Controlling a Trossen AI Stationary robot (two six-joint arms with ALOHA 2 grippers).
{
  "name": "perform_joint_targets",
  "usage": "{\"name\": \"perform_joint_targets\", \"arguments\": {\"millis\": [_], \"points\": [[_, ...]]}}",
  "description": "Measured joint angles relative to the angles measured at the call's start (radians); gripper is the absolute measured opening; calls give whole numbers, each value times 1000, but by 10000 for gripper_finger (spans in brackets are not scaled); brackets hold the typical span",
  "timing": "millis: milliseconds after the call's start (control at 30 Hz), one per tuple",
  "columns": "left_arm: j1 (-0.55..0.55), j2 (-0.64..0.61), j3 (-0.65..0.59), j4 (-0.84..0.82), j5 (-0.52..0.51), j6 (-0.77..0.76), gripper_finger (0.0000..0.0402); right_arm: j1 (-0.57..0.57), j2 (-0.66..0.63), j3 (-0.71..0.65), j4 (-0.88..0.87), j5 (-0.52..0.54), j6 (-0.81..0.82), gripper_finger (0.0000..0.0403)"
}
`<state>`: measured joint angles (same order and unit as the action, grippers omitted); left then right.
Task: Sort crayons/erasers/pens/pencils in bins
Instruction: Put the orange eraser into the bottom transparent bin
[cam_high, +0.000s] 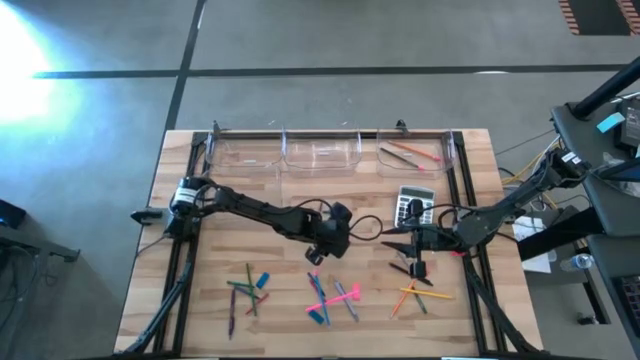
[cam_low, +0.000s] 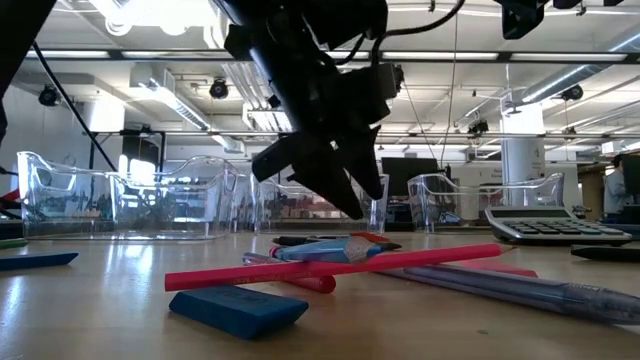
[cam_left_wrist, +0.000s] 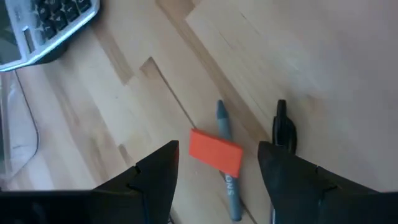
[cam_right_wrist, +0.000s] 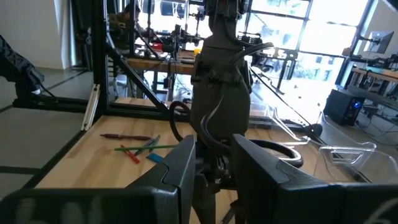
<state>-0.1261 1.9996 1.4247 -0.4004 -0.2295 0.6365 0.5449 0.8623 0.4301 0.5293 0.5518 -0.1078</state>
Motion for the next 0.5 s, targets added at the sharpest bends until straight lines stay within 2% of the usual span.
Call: {"name": "perform_joint_targets", "arguments": {"millis": [500], "points": [[12, -4, -35, 33, 22, 120, 205, 0, 5, -1, 5, 0, 2, 95]]}}
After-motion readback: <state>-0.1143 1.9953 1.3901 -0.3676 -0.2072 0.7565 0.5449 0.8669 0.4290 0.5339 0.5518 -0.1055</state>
